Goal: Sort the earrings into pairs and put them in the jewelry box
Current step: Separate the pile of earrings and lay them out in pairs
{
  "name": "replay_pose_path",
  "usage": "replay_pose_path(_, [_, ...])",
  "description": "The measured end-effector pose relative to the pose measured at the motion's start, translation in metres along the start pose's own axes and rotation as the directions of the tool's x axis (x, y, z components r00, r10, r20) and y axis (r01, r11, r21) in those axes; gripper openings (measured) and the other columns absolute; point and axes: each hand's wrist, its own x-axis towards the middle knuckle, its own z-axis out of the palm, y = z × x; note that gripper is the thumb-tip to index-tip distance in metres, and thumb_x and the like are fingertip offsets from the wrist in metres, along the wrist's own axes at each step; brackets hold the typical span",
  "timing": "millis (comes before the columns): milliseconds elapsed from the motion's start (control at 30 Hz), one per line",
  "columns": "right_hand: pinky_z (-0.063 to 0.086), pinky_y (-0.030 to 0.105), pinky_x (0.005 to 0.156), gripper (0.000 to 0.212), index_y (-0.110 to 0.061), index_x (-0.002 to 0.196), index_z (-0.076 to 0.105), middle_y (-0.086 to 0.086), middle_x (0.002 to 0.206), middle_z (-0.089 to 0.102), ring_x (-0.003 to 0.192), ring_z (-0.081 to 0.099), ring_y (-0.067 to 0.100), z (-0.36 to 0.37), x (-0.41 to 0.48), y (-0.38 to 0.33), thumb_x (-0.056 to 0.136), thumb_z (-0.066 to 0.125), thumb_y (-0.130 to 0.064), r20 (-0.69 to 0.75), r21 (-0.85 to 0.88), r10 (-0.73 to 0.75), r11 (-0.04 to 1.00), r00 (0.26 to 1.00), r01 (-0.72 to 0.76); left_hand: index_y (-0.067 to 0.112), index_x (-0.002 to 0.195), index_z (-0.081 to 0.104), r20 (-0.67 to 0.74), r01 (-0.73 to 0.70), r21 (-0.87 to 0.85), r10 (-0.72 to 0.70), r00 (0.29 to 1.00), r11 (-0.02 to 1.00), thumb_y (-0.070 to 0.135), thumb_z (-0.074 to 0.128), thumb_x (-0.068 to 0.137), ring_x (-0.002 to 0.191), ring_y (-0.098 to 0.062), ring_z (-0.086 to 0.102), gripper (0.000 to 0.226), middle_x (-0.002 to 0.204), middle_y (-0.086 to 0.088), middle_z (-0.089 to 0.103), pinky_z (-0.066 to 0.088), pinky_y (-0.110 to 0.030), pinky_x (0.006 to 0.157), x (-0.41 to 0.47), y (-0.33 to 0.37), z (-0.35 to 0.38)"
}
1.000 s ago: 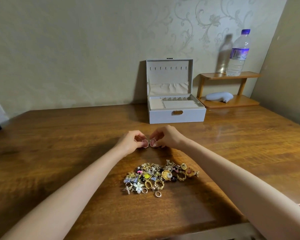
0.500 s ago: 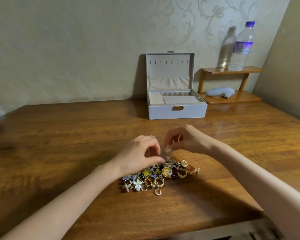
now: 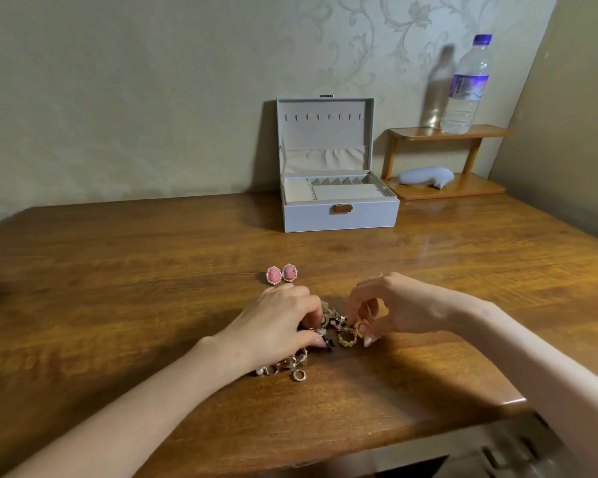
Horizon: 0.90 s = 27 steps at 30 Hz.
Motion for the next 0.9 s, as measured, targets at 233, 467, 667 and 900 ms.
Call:
replay_pose_path(233, [0.044, 0.013, 0.063, 0.021, -0.027, 0.094, 0.068, -0.017, 0.08, 0.062, 0.069, 0.054, -0.002, -0.008, 0.0, 0.001, 0.077, 0.075, -0.018, -0.017, 0.117, 0.001, 0.993, 1.0, 0.001, 0.025, 0.089, 0.062, -0.001, 0.054, -0.111, -0.054, 0.999, 0.992, 0.035, 0.062, 0.084, 0.087, -0.002, 0.049, 0.011, 0.093, 0.015, 0.058, 0.036, -0.019, 0.075, 0.0, -0.005, -0.004])
replay_pose_path(467, [0.048, 0.015, 0.063, 0.018, -0.014, 0.092, 0.069, -0.003, 0.08, 0.069, 0.068, 0.063, 0.004, -0.017, 0.012, 0.005, 0.075, 0.075, -0.009, -0.144, 0.362, 0.052, 0.932, 0.988, 0.003, 0.018, 0.088, 0.063, 0.037, 0.202, -0.552, -0.219, 0.975, 0.809, 0.019, 0.067, 0.082, 0.073, 0.004, 0.056, 0.007, 0.086, 0.006, 0.062, 0.043, -0.005, 0.064, 0.013, -0.017, -0.021])
replay_pose_path(667, [0.059, 0.032, 0.068, 0.015, -0.004, 0.088, 0.066, 0.013, 0.086, 0.068, 0.072, 0.07, 0.026, -0.01, 0.033, 0.012, 0.075, 0.073, 0.001, -0.279, 0.459, 0.183, 0.888, 0.943, -0.037, 0.017, 0.086, 0.067, -0.012, 0.291, -0.479, -0.338, 0.941, 0.828, 0.02, 0.071, 0.079, 0.084, -0.012, 0.058, 0.009, 0.09, 0.0, 0.066, 0.045, -0.021, 0.074, 0.038, -0.029, -0.013])
replay_pose_path(900, [0.052, 0.031, 0.07, 0.013, -0.013, 0.086, 0.075, 0.004, 0.079, 0.07, 0.075, 0.062, 0.015, -0.002, 0.045, 0.024, 0.074, 0.077, -0.013, -0.305, 0.408, 0.295, 0.9, 0.905, -0.156, 0.017, 0.093, 0.059, -0.039, 0.313, -0.388, -0.354, 0.934, 0.867, 0.018, 0.07, 0.08, 0.079, -0.01, 0.065, 0.017, 0.077, 0.002, 0.067, 0.048, -0.026, 0.08, 0.063, -0.027, 0.003])
